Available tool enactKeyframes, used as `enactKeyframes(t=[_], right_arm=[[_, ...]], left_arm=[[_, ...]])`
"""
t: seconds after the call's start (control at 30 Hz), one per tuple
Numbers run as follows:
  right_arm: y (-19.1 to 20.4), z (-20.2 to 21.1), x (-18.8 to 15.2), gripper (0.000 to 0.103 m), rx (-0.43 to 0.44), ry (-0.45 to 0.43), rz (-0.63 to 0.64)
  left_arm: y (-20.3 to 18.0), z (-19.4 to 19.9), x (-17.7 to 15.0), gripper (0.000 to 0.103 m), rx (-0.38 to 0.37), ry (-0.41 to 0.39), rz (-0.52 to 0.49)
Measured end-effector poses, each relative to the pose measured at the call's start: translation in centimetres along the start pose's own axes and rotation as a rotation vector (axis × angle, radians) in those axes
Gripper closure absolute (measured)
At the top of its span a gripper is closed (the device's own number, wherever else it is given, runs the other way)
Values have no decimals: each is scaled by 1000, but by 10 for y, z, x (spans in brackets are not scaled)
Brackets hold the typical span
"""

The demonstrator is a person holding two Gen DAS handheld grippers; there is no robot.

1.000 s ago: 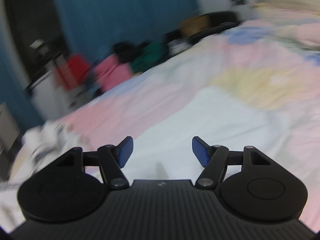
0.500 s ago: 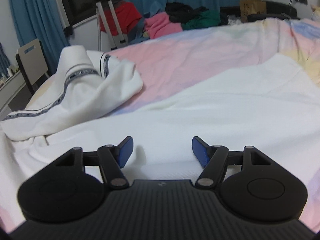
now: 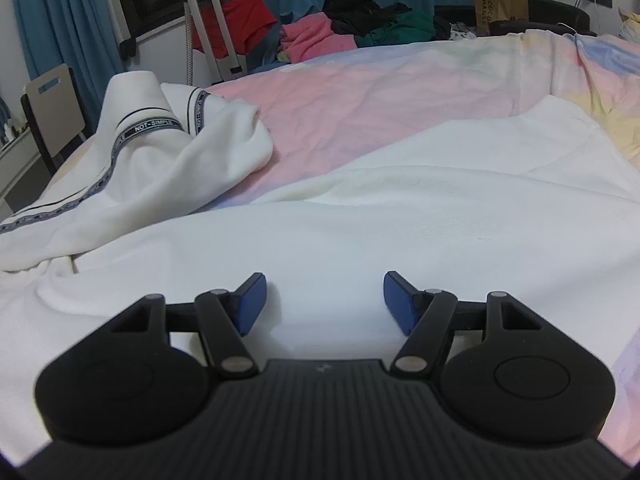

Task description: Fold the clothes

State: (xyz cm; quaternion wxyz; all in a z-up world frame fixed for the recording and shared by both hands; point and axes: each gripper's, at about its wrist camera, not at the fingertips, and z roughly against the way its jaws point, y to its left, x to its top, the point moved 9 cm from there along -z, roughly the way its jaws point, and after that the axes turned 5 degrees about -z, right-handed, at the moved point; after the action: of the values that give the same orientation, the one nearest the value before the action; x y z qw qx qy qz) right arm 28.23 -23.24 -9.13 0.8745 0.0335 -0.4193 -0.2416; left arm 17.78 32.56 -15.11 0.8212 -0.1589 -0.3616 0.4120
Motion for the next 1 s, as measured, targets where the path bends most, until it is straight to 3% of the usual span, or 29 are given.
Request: enactKeyframes(t=[0.13, 0.4, 0.47, 0.5, 0.57, 0.7, 1.0], right_arm=[[-2, 1, -2, 36, -7, 2, -3], [0, 6, 1, 36, 10, -4, -10], [1, 8, 3, 36, 23, -11, -10], [2, 9, 4, 36, 28, -16, -9], [5, 12, 6, 36, 39, -25, -6], [9, 20, 11, 36, 58, -46, -13], [18, 42, 25, 36, 137, -103, -41]], left_arm=[[17, -16, -9, 84, 44, 52, 14], [11, -2, -13, 75, 40, 36, -77], [2, 5, -16, 62, 58, 25, -141], [-3, 11, -19, 46, 69, 16, -181], [-19, 25, -28, 26, 95, -24, -284], [-57, 52, -49, 19, 124, -126, -492], [-169, 65, -120, 17, -83, -176, -748]])
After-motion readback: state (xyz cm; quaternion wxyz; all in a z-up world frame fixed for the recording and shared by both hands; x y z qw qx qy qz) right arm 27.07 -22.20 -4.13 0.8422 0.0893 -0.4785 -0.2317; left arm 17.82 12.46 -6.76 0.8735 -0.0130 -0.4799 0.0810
